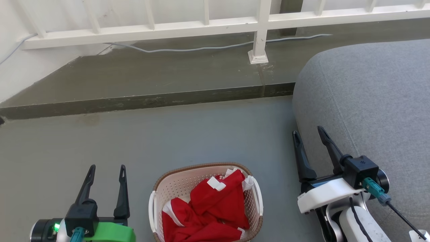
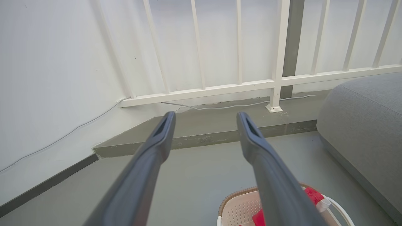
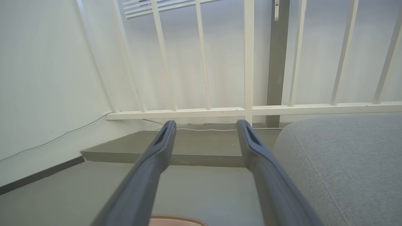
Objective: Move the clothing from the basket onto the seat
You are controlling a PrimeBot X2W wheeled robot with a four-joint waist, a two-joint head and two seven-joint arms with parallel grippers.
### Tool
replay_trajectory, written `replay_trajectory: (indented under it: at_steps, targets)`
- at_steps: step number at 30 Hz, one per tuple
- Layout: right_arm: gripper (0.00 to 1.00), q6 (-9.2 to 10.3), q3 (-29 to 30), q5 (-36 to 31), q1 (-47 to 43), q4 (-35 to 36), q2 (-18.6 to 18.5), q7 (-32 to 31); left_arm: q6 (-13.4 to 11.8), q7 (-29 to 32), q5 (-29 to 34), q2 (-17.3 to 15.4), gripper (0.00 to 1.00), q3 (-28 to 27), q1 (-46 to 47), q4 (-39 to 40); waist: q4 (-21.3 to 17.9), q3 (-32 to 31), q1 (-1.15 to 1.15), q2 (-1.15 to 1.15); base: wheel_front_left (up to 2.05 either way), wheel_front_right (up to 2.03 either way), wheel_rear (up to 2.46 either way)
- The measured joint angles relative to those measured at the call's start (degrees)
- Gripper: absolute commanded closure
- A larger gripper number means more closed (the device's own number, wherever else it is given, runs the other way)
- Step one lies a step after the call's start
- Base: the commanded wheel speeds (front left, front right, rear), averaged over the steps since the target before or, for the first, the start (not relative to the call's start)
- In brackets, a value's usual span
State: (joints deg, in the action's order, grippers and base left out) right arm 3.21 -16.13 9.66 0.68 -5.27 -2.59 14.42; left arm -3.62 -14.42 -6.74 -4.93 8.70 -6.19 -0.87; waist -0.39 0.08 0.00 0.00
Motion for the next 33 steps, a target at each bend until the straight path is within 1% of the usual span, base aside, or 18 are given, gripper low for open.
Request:
replay_trajectory:
  at_steps: [8, 13, 15, 21, 33]
  targets:
    - [0.0, -0.03, 0.1, 0.0, 0.0, 0.32, 0.0, 0.0, 0.07, 0.0, 0.01, -0.01, 0.0, -0.68, 0.0, -0.11, -0.16, 0.36, 0.0, 0.0, 0.0, 0.0, 0.0]
    - [0.0, -0.12, 0.04, 0.0, 0.03, 0.99, 0.01, 0.0, 0.16, 0.0, 0.01, -0.05, 0.0, -0.94, 0.02, 0.13, -0.45, 1.82, 0.0, 0.0, 0.0, 0.0, 0.0]
    - [0.0, -0.12, 0.36, 0.0, 0.2, 1.27, 0.01, 0.0, 0.62, 0.0, 0.01, -0.12, 0.0, -0.89, 0.14, 0.14, -0.57, 2.68, 0.0, 0.0, 0.0, 0.0, 0.0]
    - [0.0, -0.11, 1.65, -0.01, 3.21, 2.42, 0.01, 0.0, 1.44, 0.0, 0.03, -0.52, 0.0, -0.02, 1.98, -0.66, -0.86, 6.14, 0.0, 0.0, 0.0, 0.0, 0.0]
    - [0.0, -0.11, 4.21, -1.18, 10.4, 3.47, -0.67, 0.01, 2.63, 0.11, 0.51, -0.73, 0.0, 1.47, 8.7, -6.82, -1.58, 15.13, 0.0, 0.0, 0.0, 0.0, 0.0]
